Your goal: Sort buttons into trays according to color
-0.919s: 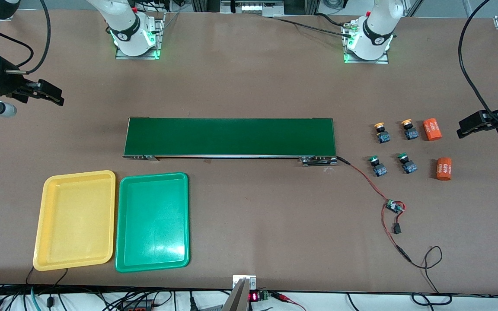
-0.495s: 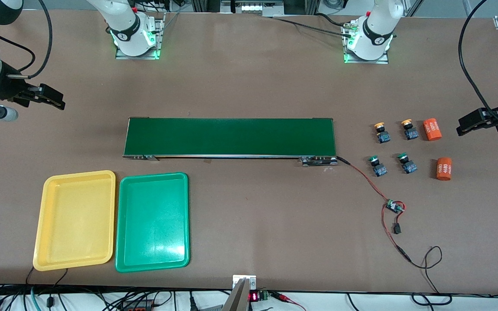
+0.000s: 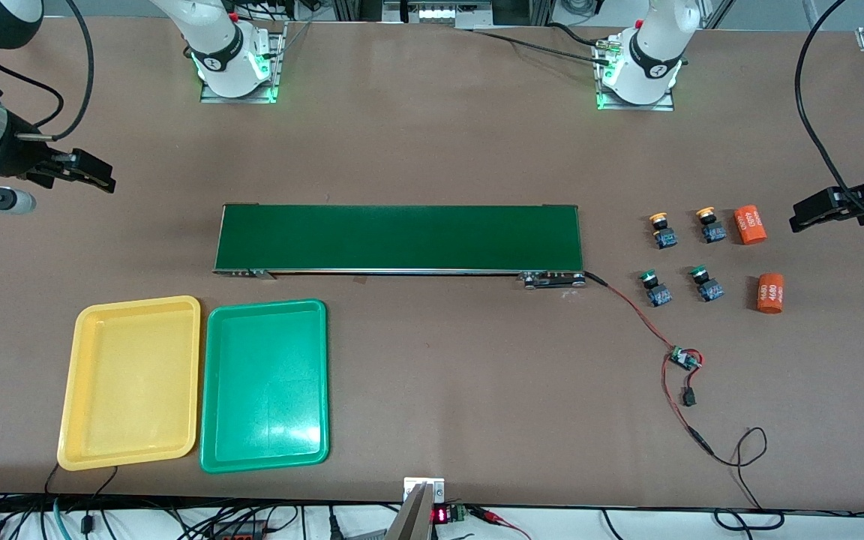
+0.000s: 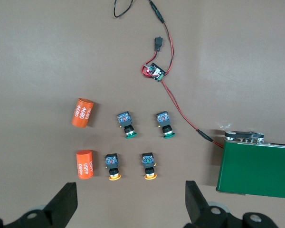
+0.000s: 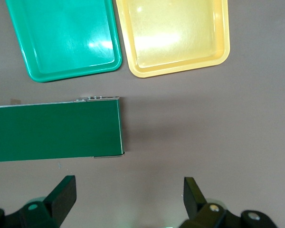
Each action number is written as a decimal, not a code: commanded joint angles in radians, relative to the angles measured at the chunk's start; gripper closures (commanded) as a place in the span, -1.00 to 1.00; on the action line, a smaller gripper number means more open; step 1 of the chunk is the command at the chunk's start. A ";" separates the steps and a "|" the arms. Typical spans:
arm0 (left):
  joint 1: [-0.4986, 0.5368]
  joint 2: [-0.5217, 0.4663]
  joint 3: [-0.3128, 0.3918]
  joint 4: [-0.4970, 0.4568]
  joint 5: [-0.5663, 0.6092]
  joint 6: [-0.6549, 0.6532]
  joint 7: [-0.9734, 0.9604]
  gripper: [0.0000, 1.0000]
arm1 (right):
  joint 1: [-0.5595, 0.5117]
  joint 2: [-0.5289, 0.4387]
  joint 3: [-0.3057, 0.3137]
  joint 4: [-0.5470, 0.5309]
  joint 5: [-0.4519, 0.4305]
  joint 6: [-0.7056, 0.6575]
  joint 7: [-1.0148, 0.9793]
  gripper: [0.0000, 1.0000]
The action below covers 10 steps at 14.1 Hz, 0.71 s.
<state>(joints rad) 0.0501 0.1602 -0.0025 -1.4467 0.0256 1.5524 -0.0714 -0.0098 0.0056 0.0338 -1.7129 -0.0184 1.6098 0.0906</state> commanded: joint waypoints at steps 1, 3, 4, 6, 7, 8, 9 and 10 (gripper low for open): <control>0.002 0.009 0.006 -0.030 -0.001 0.041 0.009 -1.00 | -0.007 0.042 0.006 0.021 -0.012 -0.005 -0.006 -1.00; 0.007 0.009 0.006 -0.128 -0.001 0.125 0.009 -1.00 | -0.003 0.065 0.006 0.021 -0.018 -0.016 -0.008 -1.00; 0.016 0.009 0.006 -0.182 -0.001 0.182 0.009 -1.00 | -0.001 0.069 0.008 0.018 -0.018 -0.031 -0.006 -1.00; 0.030 0.016 0.006 -0.291 -0.003 0.289 0.009 -1.00 | 0.004 0.071 0.008 0.018 -0.017 -0.056 -0.003 -1.00; 0.043 0.030 0.006 -0.346 -0.003 0.354 0.009 -1.00 | 0.002 0.077 0.008 0.018 -0.011 -0.057 -0.002 -1.00; 0.051 0.044 0.006 -0.394 -0.001 0.415 0.009 -1.00 | 0.001 0.079 0.008 0.019 -0.009 -0.057 -0.003 -1.00; 0.056 0.054 0.006 -0.431 -0.001 0.464 0.009 -1.00 | 0.001 0.079 0.008 0.019 -0.008 -0.057 -0.003 -1.00; 0.066 0.067 0.006 -0.457 -0.001 0.503 0.009 -1.00 | 0.001 0.079 0.008 0.019 -0.008 -0.057 -0.003 -1.00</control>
<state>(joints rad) 0.0977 0.2304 0.0056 -1.8247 0.0258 1.9741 -0.0714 -0.0074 0.0822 0.0355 -1.7129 -0.0211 1.5761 0.0900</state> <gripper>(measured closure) 0.000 0.000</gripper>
